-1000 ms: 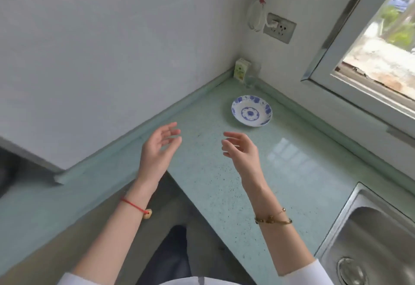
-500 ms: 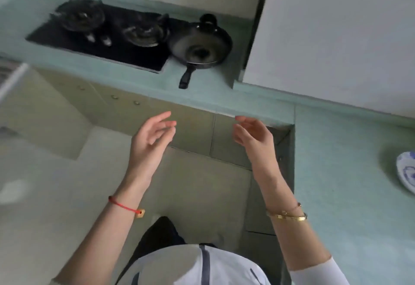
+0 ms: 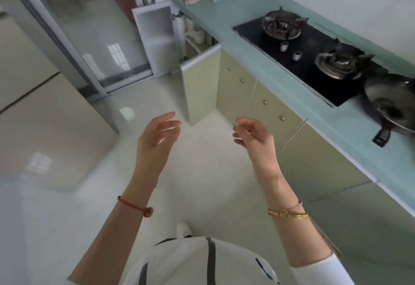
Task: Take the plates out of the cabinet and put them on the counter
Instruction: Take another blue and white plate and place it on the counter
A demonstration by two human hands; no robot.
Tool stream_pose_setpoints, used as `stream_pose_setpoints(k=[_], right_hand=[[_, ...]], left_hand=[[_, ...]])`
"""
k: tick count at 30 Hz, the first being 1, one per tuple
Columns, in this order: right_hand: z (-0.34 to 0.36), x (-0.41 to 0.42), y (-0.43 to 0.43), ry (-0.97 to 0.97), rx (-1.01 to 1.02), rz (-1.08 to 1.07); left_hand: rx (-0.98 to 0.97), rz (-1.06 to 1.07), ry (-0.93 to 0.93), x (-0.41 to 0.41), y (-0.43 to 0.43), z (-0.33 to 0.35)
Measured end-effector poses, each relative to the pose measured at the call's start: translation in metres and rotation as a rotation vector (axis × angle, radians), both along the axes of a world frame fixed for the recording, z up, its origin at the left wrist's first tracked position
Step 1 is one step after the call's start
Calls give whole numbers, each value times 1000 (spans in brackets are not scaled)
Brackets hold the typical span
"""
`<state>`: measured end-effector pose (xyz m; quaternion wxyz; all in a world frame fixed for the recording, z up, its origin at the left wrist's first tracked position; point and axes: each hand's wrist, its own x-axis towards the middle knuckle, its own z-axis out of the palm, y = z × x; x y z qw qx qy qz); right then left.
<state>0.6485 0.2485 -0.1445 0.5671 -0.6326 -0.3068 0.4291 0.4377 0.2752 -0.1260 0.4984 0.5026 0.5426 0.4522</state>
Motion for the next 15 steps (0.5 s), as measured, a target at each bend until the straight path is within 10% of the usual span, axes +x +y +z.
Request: stream_pose_setpoints(k=[15], right_hand=[[-14, -138, 254, 24, 3, 185]], left_hand=[[5, 197, -4, -145, 219, -18]])
